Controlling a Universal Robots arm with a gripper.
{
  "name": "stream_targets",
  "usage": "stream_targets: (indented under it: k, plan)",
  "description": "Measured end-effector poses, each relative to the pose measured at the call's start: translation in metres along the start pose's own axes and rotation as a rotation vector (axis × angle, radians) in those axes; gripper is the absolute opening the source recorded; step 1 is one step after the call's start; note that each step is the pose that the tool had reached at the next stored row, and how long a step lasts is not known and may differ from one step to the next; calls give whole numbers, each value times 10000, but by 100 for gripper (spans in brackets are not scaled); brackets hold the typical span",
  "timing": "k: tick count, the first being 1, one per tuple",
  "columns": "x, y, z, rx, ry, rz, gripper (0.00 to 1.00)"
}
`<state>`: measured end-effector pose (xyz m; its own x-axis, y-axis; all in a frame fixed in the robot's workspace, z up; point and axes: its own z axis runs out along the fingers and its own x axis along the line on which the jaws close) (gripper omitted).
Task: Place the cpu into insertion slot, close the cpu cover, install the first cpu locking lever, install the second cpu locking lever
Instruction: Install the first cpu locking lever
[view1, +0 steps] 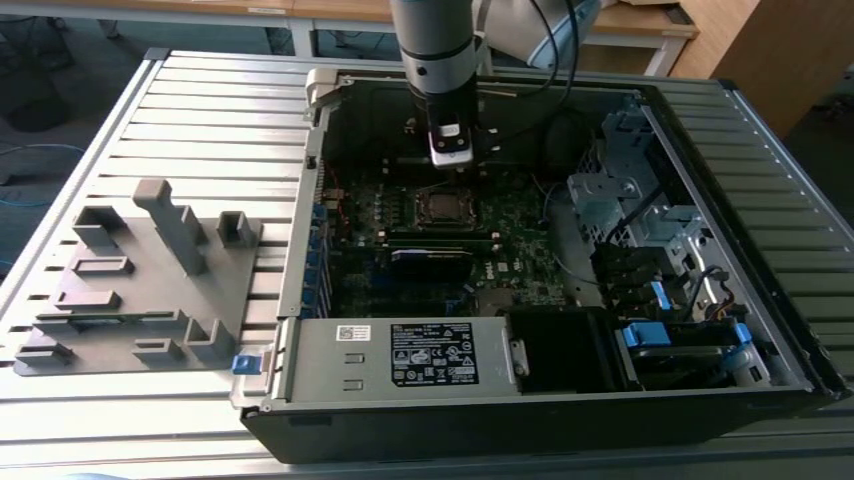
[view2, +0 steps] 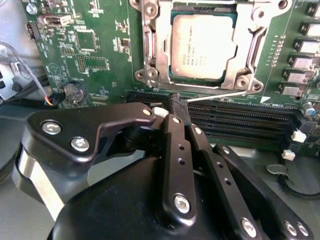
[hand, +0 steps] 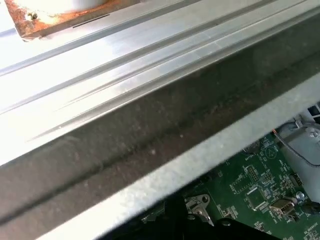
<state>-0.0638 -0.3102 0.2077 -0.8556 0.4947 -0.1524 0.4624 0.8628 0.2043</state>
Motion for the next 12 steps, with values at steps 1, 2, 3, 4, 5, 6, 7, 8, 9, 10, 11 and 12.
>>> stream_targets:
  k: [1, 2, 3, 4, 5, 6, 7, 8, 9, 10, 11, 12]
  plan:
    - [1, 0, 0, -11, 6, 4, 11]
    - [1, 0, 0, -25, 13, 8, 11]
    - [3, 0, 0, -47, 25, 14, 11]
    - [5, 0, 0, -78, 41, 22, 11]
    - [6, 0, -1, -111, 59, 31, 11]
    - [8, 0, -1, -149, 80, 42, 11]
    - [9, 0, -1, -189, 102, 52, 11]
    - [9, 0, -1, -214, 116, 59, 11]
    - [9, 0, -1, -217, 117, 60, 11]
    - [9, 0, -1, -220, 117, 62, 11]
    - [9, 0, 1, -225, 115, 62, 11]
    - [10, -1, 5, -229, 107, 59, 11]
